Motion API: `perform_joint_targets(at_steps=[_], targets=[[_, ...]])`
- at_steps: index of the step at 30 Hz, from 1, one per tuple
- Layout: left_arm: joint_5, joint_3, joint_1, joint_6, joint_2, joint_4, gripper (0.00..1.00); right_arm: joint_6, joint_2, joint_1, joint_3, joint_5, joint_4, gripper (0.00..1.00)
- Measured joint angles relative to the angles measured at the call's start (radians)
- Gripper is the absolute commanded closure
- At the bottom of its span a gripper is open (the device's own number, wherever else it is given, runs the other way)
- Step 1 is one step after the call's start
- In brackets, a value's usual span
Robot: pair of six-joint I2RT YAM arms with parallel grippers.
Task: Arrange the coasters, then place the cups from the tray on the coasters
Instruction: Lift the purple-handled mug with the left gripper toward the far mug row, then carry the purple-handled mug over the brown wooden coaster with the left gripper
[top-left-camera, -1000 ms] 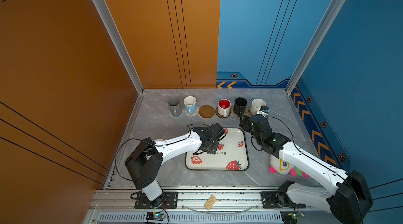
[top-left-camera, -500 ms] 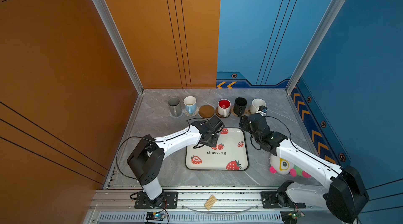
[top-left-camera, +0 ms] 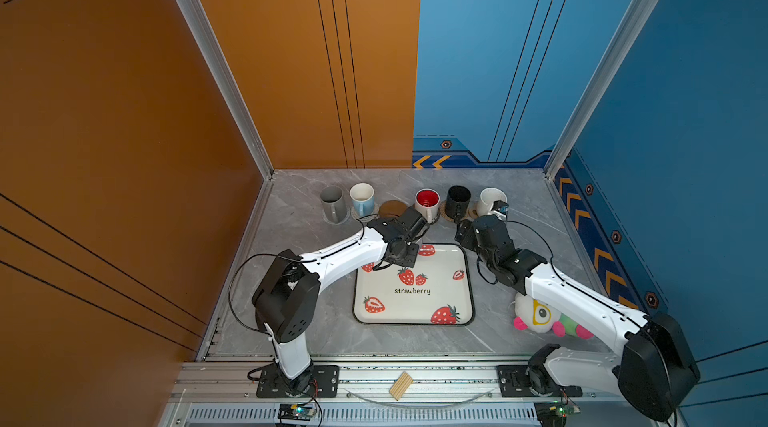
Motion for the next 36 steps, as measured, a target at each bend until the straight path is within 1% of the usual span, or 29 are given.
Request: perform_joint_targets(at_steps=[7,17,27,36], targets=[[-0.004,0.053,0.023,0.016,0.037,-0.016,1.0,0.0,0.0,-0.02,0.0,-0.018,0.004,0.22],[-0.012,0.081,0.073,0.026,0.041,-0.052,1.0,0.0,0.0,-0.039,0.0,-0.025,0.005,0.22],[-0.016,0.137,0.121,0.026,0.064,-0.053,1.0,0.0,-0.002,-0.045,-0.005,-0.04,0.01,0.22],[-0.014,0.209,0.151,0.042,0.142,-0.056,1.0,0.0,-0.013,-0.063,-0.025,-0.043,0.013,0.22]])
